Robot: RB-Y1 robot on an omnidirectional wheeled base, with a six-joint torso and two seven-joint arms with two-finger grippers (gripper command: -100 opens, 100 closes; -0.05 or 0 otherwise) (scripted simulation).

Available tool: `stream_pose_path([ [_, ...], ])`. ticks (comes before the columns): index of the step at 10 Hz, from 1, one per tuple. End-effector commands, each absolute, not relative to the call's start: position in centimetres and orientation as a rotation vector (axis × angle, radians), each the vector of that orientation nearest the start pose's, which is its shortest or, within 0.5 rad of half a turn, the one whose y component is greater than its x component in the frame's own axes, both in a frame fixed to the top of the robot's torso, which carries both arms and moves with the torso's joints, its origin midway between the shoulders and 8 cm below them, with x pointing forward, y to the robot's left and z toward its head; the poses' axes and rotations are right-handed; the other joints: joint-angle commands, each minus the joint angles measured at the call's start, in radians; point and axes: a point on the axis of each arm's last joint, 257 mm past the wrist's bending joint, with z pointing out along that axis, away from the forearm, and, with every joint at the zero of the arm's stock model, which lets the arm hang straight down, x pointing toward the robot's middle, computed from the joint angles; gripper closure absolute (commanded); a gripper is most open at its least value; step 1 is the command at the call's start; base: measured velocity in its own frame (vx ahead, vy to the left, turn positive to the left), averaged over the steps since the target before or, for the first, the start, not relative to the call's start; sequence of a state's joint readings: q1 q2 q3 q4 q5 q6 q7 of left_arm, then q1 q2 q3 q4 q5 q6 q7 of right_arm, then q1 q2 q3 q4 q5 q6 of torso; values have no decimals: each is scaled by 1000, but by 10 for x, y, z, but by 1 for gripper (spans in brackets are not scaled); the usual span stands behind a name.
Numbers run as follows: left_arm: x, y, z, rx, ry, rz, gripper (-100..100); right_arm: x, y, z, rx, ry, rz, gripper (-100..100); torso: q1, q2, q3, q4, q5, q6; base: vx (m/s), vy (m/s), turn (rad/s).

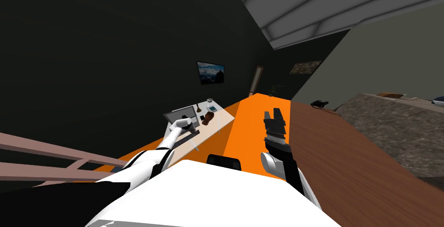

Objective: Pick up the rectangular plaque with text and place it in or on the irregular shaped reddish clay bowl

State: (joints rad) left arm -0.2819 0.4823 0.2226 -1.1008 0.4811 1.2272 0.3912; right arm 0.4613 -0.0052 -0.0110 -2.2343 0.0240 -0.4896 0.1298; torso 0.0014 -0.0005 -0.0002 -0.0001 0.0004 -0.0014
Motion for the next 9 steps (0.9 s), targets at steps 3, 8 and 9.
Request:
stream_pose_path([
  [3,384,440,-447,-2850,1205,-255,-100,357,-278,15,604,674,1165,0,0,0,0,0,0,0,1,31,-91],
  [8,366,440,-450,-2921,1179,-183,0,357,-278,15,604,674,1165,0,0,0,0,0,0,0,0,25,-43],
  [9,364,437,-460,-2920,1180,-184,-100,357,-278,15,604,674,1165,0,-1,0,0,0,0,0,20,11,3],
])
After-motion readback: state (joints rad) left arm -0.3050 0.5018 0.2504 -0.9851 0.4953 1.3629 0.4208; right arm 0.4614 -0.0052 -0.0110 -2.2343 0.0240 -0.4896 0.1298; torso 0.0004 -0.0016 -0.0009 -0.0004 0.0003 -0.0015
